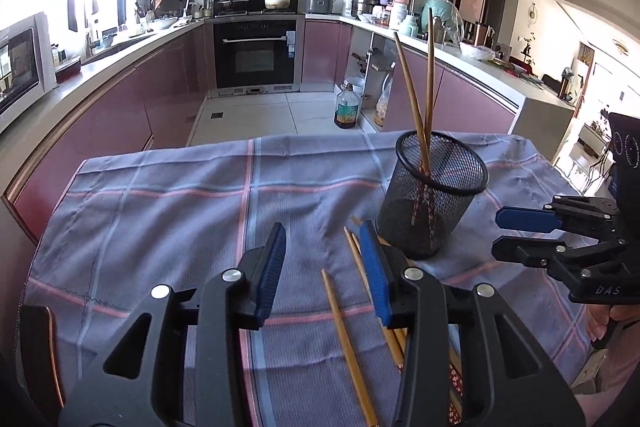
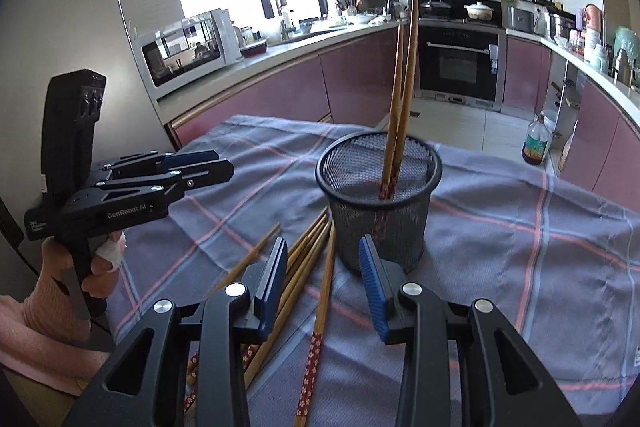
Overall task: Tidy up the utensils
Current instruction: 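Withdraw both tools from the cup back over the chopstick pile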
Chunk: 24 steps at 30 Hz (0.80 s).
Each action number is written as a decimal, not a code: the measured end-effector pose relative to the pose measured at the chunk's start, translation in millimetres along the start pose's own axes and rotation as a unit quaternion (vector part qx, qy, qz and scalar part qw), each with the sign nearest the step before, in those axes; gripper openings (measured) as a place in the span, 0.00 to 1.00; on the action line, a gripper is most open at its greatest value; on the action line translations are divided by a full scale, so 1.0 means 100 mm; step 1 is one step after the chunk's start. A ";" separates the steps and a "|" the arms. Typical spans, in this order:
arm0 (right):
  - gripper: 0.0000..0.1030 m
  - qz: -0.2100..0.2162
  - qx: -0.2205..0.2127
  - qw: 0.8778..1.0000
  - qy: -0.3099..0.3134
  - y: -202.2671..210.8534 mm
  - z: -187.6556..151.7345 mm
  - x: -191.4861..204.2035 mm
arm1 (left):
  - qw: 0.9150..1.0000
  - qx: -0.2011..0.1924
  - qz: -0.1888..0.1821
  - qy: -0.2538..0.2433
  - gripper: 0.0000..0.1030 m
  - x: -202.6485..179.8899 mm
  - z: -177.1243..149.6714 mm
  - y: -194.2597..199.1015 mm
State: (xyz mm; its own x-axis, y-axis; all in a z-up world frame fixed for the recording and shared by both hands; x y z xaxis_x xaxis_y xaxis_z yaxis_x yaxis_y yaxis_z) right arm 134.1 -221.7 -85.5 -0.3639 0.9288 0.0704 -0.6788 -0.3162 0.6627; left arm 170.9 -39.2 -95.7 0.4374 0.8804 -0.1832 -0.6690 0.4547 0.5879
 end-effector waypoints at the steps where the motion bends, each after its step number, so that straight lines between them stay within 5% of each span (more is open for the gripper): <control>1: 0.34 -0.001 0.009 1.000 0.000 -0.05 -0.05 0.01 | 1.000 0.005 0.003 0.000 0.37 0.00 -0.06 -0.01; 14: 0.32 -0.005 0.063 0.998 -0.011 -0.30 -0.42 0.10 | 0.998 0.059 0.009 0.009 0.38 -0.08 -0.60 -0.14; 24: 0.08 -0.004 0.093 0.995 -0.023 -0.38 -0.62 0.15 | 0.997 0.078 0.002 0.015 0.39 -0.10 -0.76 -0.19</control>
State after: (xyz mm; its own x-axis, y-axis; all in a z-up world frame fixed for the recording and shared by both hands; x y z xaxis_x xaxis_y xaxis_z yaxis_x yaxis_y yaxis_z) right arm 114.7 -207.5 -155.8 -0.3262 0.9405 0.0951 -0.5508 -0.2709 0.7894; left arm 134.0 -46.2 -164.8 0.4154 0.8868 -0.2027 -0.5678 0.4269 0.7038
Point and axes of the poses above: each gripper's, at about its wrist camera, not at the fingertips, and y roughly against the way its jaws point, x to its left, z to its top, the point moved 9 cm from there along -y, roughly the way its jaws point, and after that the axes turned 10 degrees about -z, right-handed, at the moved point
